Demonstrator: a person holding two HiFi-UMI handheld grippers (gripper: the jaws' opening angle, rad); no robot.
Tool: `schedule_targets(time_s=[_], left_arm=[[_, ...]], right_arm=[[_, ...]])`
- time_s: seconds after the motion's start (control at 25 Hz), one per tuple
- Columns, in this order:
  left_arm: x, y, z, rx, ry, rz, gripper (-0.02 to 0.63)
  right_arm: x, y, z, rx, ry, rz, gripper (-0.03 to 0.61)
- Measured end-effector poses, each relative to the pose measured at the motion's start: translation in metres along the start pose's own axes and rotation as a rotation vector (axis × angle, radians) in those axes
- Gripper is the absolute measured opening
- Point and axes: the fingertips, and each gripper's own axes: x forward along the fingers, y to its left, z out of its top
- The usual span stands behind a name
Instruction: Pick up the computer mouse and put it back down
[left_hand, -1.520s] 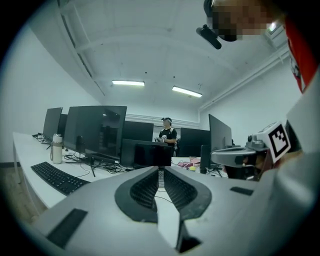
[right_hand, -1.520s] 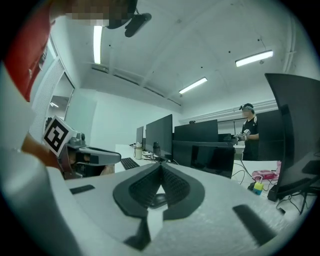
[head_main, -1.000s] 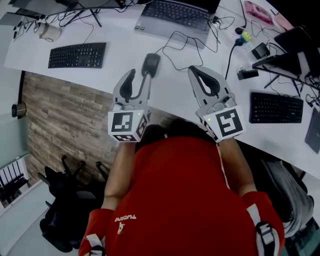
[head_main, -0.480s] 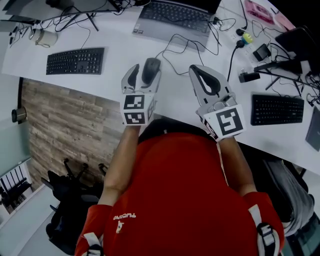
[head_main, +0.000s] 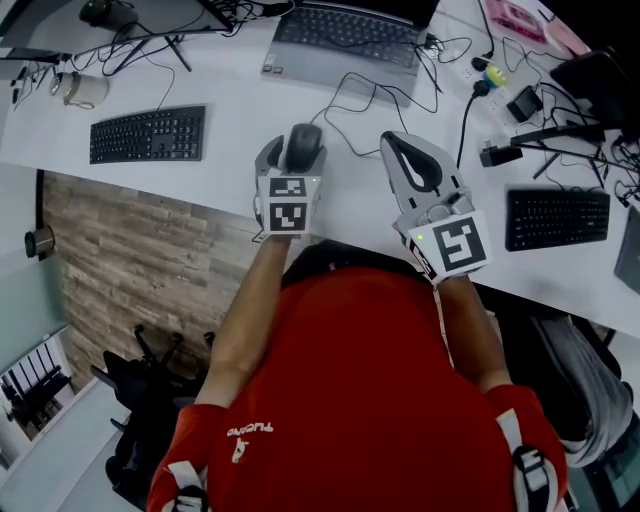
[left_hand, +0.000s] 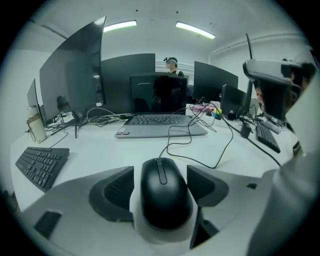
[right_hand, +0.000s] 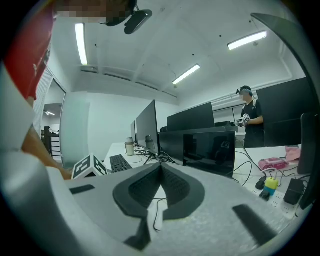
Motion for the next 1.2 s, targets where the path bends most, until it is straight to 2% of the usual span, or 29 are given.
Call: schedule_targets(time_s=[0.2, 0.48, 0.88, 1.2], left_arm=[[0.011, -0.002, -0.006, -0.001, 0.051, -0.02, 0.305], [0.016, -0.005, -0.011, -0.019, 0.076, -0.042, 0.305], [0.015, -0.003, -0.011, -0.002, 0.068, -0.048, 0.305], [0.001, -0.001, 0.002, 0.002, 0.011, -0.046, 0.304]], right_arm=[[0.003, -0.003, -0.003, 0.009, 0.004, -0.012, 0.005], [0.001, -0.005, -0.004, 0.015, 0.007, -0.031, 0.005], [-0.005, -0.004, -0.005, 0.017, 0.007, -0.053, 0.005], [-0.016, -0.009, -0.003, 0.021, -0.002, -0.08, 0.005]])
